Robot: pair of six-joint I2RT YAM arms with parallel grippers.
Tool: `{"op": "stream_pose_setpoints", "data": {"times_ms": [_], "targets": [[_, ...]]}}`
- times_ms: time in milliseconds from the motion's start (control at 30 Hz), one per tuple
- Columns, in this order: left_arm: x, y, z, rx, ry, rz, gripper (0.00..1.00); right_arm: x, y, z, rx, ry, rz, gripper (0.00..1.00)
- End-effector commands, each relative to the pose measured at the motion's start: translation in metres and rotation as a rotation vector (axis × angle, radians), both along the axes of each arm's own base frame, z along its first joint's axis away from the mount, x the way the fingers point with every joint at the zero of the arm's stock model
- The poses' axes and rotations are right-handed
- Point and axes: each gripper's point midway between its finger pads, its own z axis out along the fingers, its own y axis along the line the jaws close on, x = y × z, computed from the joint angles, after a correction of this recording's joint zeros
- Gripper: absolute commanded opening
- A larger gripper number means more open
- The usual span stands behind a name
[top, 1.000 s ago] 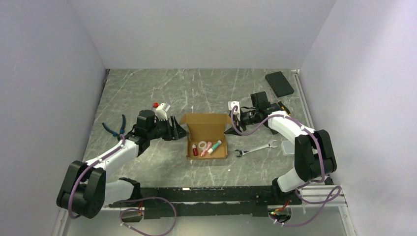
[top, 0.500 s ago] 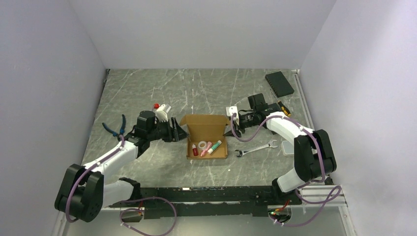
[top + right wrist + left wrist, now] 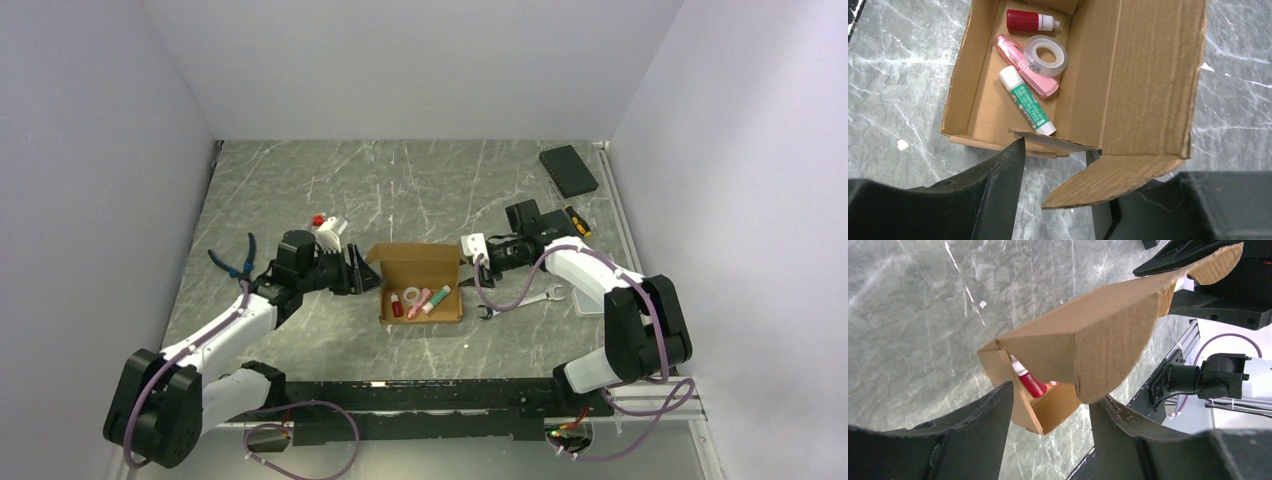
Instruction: Fold the paper box
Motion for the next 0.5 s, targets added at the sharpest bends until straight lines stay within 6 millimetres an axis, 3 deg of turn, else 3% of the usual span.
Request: {"op": "stream_pose_setpoints", "data": {"times_ms": [0, 467], "targets": [[-0.007, 0.001, 0.004, -0.014, 0.002, 0.016, 0.62, -0.007, 0.004, 0.008, 0.023, -0.071, 0.047, 0.51], [-0.023, -0.003, 0.002, -0.050, 0.041, -0.009, 0.61, -0.009, -0.001, -0.001, -0.023, -0.112, 0.039, 0.47]]}}
